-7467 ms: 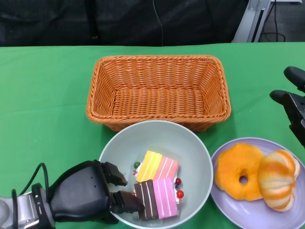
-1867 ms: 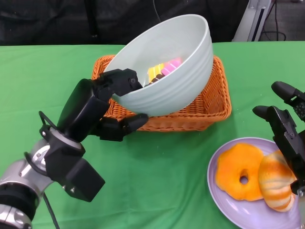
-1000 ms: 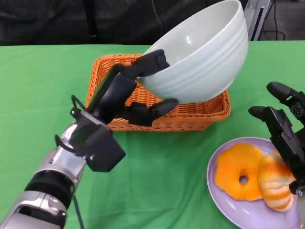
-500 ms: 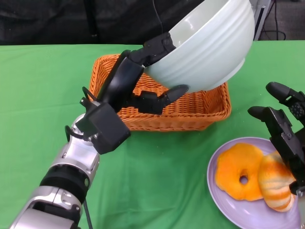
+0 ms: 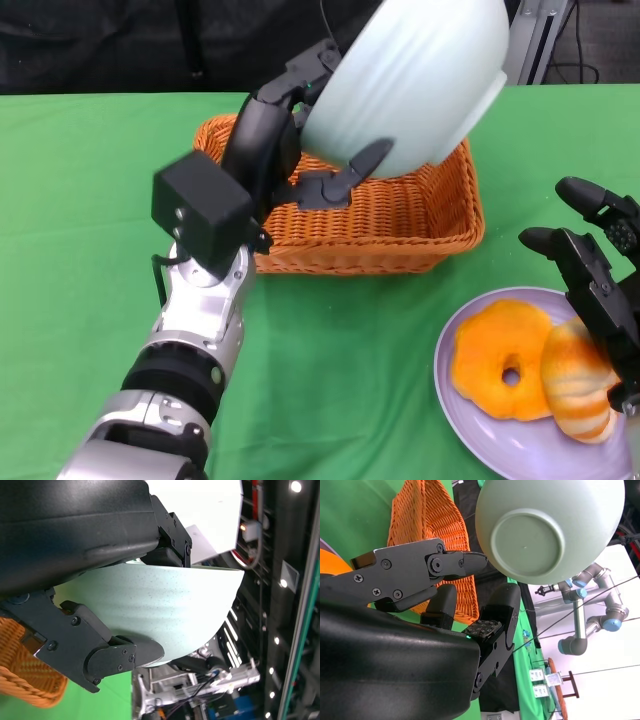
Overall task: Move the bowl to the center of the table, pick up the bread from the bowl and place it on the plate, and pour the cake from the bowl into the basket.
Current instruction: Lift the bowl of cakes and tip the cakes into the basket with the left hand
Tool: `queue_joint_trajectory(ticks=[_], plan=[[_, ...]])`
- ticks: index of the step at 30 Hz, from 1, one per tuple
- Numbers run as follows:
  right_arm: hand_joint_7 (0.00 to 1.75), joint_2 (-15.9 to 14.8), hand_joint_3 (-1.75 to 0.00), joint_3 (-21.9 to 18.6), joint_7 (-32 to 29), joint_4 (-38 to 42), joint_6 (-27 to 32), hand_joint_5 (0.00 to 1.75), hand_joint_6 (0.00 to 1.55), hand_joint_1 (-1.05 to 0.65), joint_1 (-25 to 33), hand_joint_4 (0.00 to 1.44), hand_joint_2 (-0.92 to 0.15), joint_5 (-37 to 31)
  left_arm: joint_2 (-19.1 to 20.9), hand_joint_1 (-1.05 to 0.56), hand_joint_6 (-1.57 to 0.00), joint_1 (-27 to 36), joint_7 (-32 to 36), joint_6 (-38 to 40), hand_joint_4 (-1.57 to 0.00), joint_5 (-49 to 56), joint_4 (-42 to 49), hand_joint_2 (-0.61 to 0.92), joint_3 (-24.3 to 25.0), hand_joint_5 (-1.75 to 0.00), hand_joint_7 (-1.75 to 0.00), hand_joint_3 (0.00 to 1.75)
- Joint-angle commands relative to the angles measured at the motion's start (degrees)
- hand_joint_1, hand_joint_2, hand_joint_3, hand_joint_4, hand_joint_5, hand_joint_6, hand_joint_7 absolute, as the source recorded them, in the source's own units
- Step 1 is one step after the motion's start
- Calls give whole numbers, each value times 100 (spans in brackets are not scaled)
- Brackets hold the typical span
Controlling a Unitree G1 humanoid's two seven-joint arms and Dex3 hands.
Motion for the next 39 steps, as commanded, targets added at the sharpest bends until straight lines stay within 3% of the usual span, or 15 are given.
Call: queue_joint_trajectory(ticks=[1,18,22,39], plan=[[65,-116,-25,-33,54,-7,-50,122,54,-20,37,51,-92,21,-32,-17,-72,-235,-163,341,-75,-322,-304,61,207,-175,-152,104],[65,-69,-26,-30,67,-4,-59,121,52,-20,41,51,-92,33,-231,-14,-78,-289,-879,2473,-80,-1532,-931,58,915,-172,-150,112],[65,-66,-25,-39,91,32,-98,121,52,-22,33,51,-92,32,-273,-12,-74,-312,-1006,3040,-76,-1840,-1067,59,1080,-174,-156,112],[67,-78,-26,-39,139,22,-121,122,52,-20,66,52,-92,10,-428,-10,-71,-347,-848,4839,-72,-2951,-1491,62,1779,-175,-161,113]])
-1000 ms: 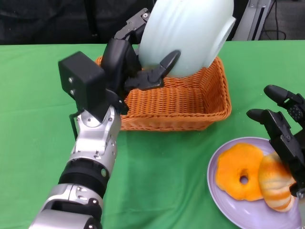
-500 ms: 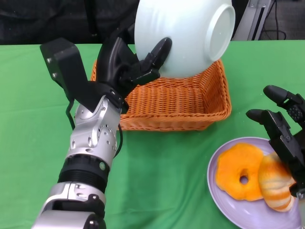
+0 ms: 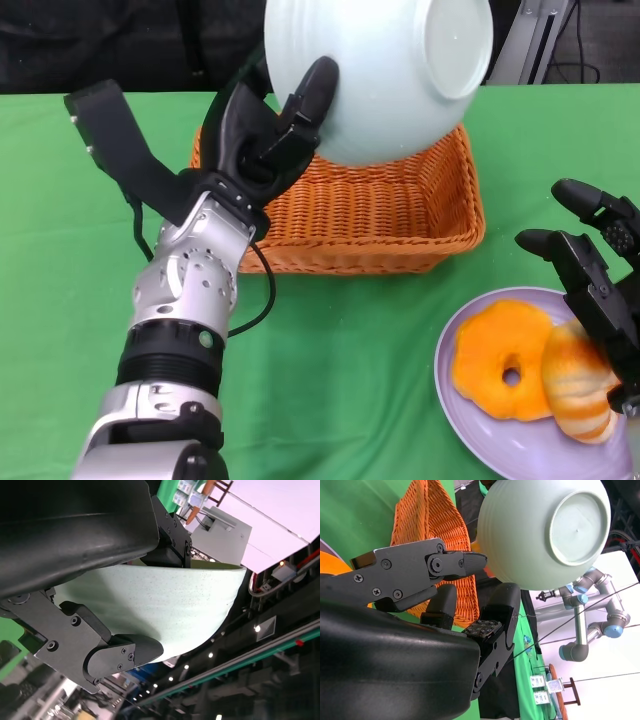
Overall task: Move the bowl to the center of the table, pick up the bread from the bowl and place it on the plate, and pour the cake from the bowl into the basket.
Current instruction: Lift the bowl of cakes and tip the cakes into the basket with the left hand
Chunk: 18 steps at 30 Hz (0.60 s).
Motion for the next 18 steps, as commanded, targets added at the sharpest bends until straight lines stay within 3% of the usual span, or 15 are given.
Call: queue_joint_trajectory(ticks=[1,4,6,10,13,18], plan=[[67,-73,-28,-33,14,0,-103,122,52,-19,62,52,-92,9,-4,-11,-71,-224,122,276,-71,-257,-200,63,156,-175,-162,110],[70,-79,-38,-42,102,83,-188,123,57,-16,33,55,-92,37,-18,-12,-69,-225,211,462,-70,-356,-270,68,233,-175,-163,104],[80,-124,-46,-39,267,153,-222,126,68,-11,8,63,-91,87,-17,-12,-68,-218,199,490,-69,-359,-289,69,240,-175,-164,102],[107,-188,-76,-42,579,262,-349,135,71,-9,-24,72,-75,91,-24,-12,-67,-213,222,520,-69,-342,-320,70,245,-175,-165,100],[117,-184,-77,-63,696,352,-460,142,72,-8,-51,76,-75,99,-29,-12,-67,-225,228,611,-70,-399,-326,71,282,-175,-166,99],[127,-200,-68,-64,772,463,-558,147,70,-9,-89,79,-83,79,-25,-13,-64,-261,268,838,-70,-536,-314,73,378,-175,-172,94]])
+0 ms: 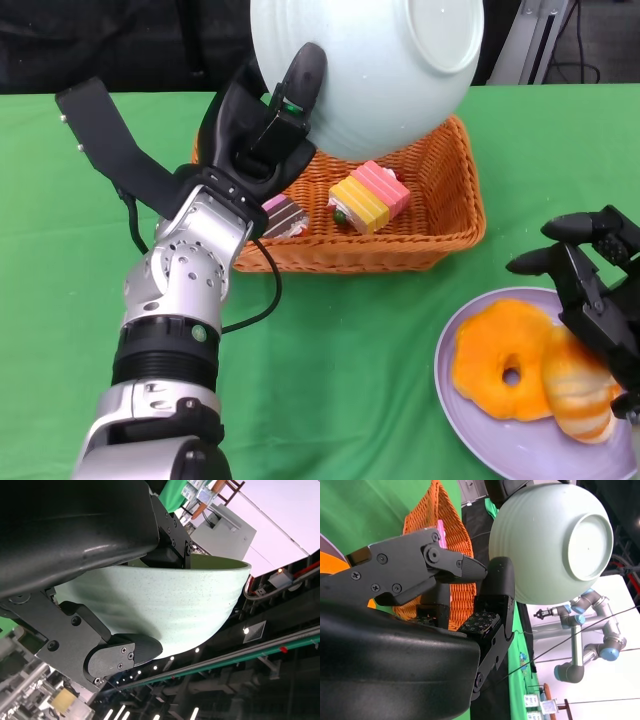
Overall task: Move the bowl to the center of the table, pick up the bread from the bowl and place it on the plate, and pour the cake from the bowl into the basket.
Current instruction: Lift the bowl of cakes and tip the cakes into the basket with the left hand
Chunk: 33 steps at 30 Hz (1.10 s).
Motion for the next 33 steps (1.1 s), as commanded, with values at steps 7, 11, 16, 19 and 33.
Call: queue_joint_trajectory(ticks=[7,11,16,19,33], plan=[[136,-150,-66,1,43,-7,-67,157,68,-10,-44,81,-83,15,61,-12,-60,-309,261,709,-67,-544,-87,73,323,-175,-174,94],[140,-178,-69,-1,125,-8,-18,162,65,-8,-43,80,-82,65,63,-10,-58,-342,273,938,-64,-761,-68,70,465,-175,-175,95],[143,-152,-71,-12,132,36,-94,165,64,-9,-60,79,-80,46,94,-9,-59,-455,335,1251,-65,-1028,-24,63,674,-175,-175,103],[145,-160,-74,0,119,50,-115,167,63,-9,-62,78,-79,-3,108,-10,-59,-508,389,1359,-65,-1132,-26,61,771,-175,-175,106],[146,-153,-79,7,109,83,-120,172,61,-8,-76,76,-77,-24,188,-12,-62,-418,227,1452,-67,-1169,-282,60,657,-175,-175,110]])
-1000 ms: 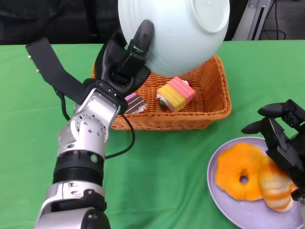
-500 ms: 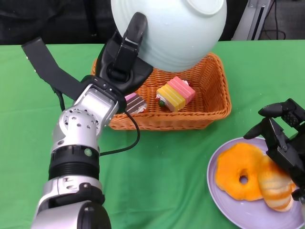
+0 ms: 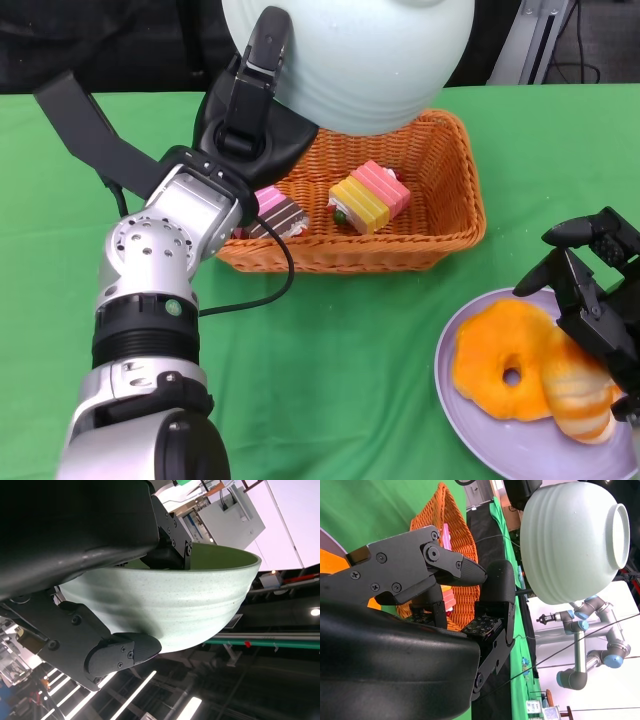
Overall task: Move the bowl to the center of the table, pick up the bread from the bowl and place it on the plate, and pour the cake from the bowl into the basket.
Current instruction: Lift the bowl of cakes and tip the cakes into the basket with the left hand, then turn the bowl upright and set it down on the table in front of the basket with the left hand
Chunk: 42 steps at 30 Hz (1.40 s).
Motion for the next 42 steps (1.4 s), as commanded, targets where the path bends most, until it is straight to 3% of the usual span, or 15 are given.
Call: queue_joint_trajectory(ticks=[1,5,11,17,26,29,32,35,37,42], plan=[[146,-109,-79,-8,-29,1,-59,172,61,-9,-55,75,-77,-4,101,-13,-61,-40,-191,-144,-67,116,-300,61,-173,-175,-175,111],[144,-120,-79,-13,17,21,-36,170,61,-9,-58,74,-77,35,172,-13,-61,122,-276,-421,-68,416,-553,65,-424,-175,-174,109],[143,-132,-78,-15,45,6,-3,170,60,-9,-45,74,-78,53,464,-13,-65,479,-963,-1632,-71,1273,-762,73,-901,-175,-172,102],[142,-155,-75,-23,34,6,32,169,62,-10,-48,74,-79,44,834,-12,-80,726,-1389,-2506,-76,1843,-849,58,-1140,-170,-148,119],[141,-172,-71,-19,20,60,10,169,61,-11,-80,74,-81,21,1255,-13,-73,1242,-1646,-4633,-76,2933,-905,61,-1490,-171,-148,106],[140,-179,-71,3,-4,21,39,168,62,-9,-67,75,-82,-4,1356,-12,-73,1298,-1834,-5506,-74,3165,-640,61,-1554,-174,-149,109],[141,-160,-72,15,-24,12,11,168,63,-8,-58,75,-82,-16,1505,-12,-75,1420,-1684,-6617,-74,3629,-269,61,-1617,-172,-147,106],[142,-150,-73,18,-72,-24,53,169,63,-9,-49,76,-81,4,1624,-13,-72,1533,-1561,-7592,-72,3932,150,74,-1623,-171,-147,79],[143,-159,-73,15,-57,-20,73,169,63,-9,-56,75,-80,33,1680,-13,-71,1589,-1363,-8456,-70,4198,537,78,-1591,-172,-148,71],[145,-173,-66,-18,30,133,-80,172,61,-10,-131,74,-86,41,1807,-14,-71,1776,-232,-10118,-67,5312,1302,80,-1416,-172,-148,71]])
